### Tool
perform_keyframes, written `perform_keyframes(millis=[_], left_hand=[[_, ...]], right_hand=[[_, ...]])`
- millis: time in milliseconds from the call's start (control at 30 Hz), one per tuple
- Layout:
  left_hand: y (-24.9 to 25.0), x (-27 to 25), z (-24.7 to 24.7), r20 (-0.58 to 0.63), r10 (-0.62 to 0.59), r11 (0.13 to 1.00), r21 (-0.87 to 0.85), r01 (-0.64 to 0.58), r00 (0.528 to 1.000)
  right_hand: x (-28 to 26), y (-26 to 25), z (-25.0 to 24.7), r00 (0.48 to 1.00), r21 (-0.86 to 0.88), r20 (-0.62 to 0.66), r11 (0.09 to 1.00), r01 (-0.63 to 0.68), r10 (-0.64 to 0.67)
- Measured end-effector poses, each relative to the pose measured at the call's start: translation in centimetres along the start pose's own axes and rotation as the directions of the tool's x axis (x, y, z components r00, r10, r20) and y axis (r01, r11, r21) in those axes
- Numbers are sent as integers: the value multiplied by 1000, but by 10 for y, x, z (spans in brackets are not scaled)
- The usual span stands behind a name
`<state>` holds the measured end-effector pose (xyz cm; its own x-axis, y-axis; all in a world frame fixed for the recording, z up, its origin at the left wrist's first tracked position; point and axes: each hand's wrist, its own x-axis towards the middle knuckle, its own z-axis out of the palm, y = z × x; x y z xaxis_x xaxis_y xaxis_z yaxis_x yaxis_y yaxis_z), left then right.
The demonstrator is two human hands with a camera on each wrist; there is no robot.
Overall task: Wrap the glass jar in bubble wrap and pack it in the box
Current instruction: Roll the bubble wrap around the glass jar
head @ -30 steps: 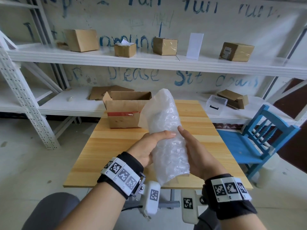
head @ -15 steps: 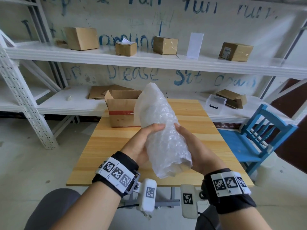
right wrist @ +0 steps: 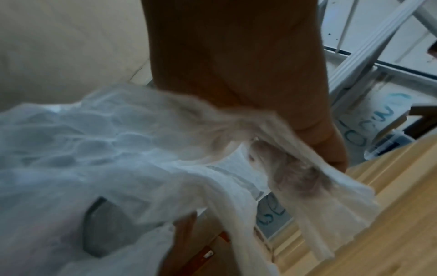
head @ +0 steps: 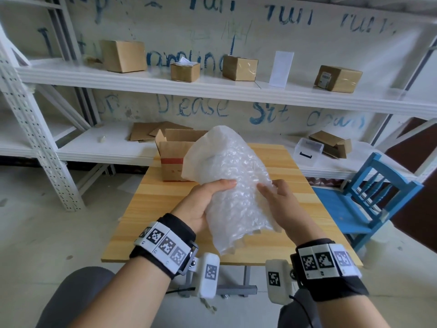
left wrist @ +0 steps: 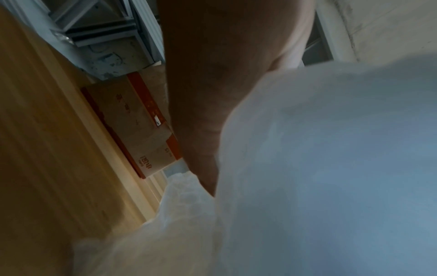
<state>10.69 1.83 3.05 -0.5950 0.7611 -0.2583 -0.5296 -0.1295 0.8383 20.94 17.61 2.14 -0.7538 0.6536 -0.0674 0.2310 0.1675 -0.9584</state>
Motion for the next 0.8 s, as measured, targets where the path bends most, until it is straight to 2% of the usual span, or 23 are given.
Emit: perform_keyframes(millis=[267,433,567,700,800], left_hand=[[12,-2,-9,21,34,999,17,-34,999],[11,-1,-5,35,29,999,44,-31,999],[11,-1,-4,64,32,999,29,-34,997],[14,-3,-6,61,69,998,1,-69,996],[14,-4,-4,14,83,996,29,-83,996]], right_hand=[[-5,2,-14,991,-74,-128,996,-44,35],[-3,1,-19,991,-162,-127,985,-53,32],[0,2,-19,983,-214,-181,975,-55,16],[0,-5,-13,969,-113,-242,993,29,-56],[-1,-11,-7,990,43,-119,996,83,-77]])
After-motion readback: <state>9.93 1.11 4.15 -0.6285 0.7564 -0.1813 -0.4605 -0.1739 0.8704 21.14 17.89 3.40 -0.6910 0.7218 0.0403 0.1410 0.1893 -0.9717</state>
